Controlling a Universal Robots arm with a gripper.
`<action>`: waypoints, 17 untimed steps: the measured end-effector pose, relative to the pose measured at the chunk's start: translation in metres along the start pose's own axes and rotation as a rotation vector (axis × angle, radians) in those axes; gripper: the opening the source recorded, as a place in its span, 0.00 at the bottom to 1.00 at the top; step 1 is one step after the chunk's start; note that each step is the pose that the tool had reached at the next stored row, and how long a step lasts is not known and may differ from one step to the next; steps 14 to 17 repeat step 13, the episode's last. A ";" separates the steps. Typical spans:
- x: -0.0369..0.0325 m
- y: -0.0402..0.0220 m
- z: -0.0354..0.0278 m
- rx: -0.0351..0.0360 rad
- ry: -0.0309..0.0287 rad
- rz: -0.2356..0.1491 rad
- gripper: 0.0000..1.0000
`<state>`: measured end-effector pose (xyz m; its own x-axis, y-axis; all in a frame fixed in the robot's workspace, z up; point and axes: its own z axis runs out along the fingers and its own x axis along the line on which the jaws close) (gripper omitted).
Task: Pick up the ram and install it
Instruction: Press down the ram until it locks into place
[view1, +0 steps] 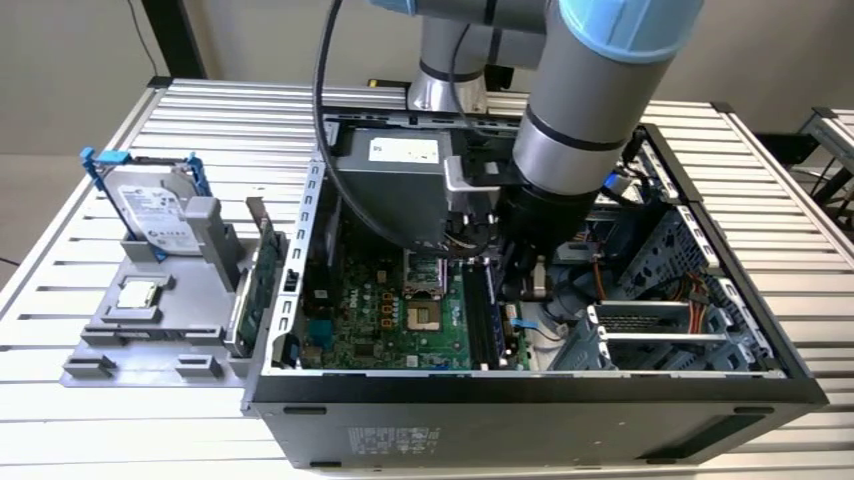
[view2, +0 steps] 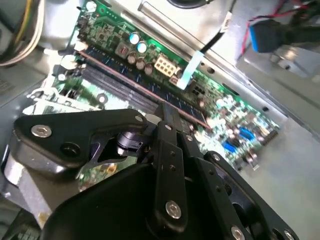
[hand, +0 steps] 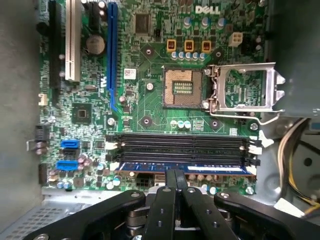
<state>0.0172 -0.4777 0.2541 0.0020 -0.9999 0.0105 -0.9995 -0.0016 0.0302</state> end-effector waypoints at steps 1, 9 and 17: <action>0.0001 0.0001 -0.0044 0.0000 0.0003 0.000 0.00; 0.0005 0.0013 -0.0410 0.0000 0.0001 0.000 0.00; 0.0005 0.0014 -0.0458 -0.0005 -0.0002 0.000 0.00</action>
